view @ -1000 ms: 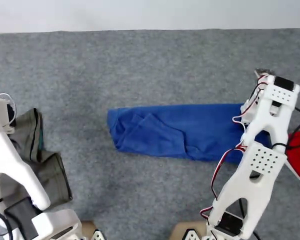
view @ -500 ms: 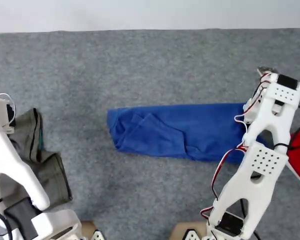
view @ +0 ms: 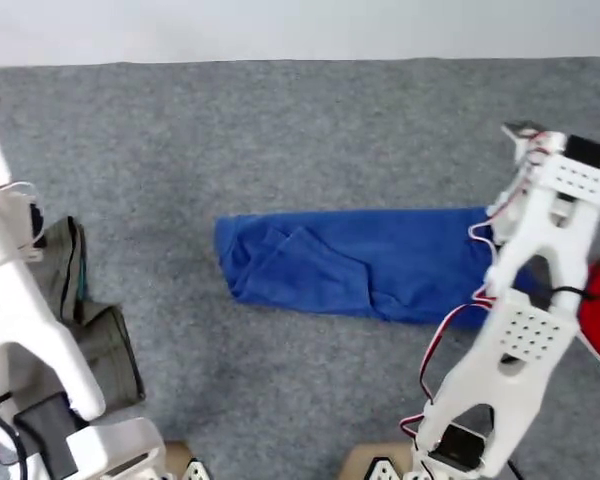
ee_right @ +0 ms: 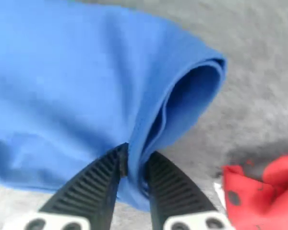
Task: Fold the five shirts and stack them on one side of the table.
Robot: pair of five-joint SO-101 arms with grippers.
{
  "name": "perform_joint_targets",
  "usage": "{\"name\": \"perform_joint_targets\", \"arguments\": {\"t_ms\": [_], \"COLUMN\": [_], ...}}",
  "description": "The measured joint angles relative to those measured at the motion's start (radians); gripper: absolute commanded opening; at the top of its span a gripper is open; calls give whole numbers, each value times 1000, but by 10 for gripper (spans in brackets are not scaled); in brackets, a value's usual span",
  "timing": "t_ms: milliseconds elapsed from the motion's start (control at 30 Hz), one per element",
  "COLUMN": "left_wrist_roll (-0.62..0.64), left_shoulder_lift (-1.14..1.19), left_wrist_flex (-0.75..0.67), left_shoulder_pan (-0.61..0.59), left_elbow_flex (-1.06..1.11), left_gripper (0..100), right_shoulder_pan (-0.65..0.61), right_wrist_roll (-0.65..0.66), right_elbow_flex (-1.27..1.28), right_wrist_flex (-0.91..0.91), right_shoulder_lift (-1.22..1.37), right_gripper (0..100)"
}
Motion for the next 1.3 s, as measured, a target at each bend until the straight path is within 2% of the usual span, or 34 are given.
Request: {"name": "perform_joint_targets", "arguments": {"t_ms": [333,667,1300], "left_wrist_roll": [0,34,49], "left_shoulder_lift": [0,0,0], "left_wrist_flex": [0,0,2], "left_shoulder_pan": [55,55,55], "left_elbow_flex": [0,18,40], "left_gripper": [21,20,20], "right_shoulder_pan": [-296,-640,-890], "right_wrist_roll": [-86,-181,-181], "right_elbow_flex": [118,118,118], "right_wrist_flex": [0,-12,-192], "right_shoulder_lift": [-198,-222,-161], "right_gripper": [10,10,10]}}
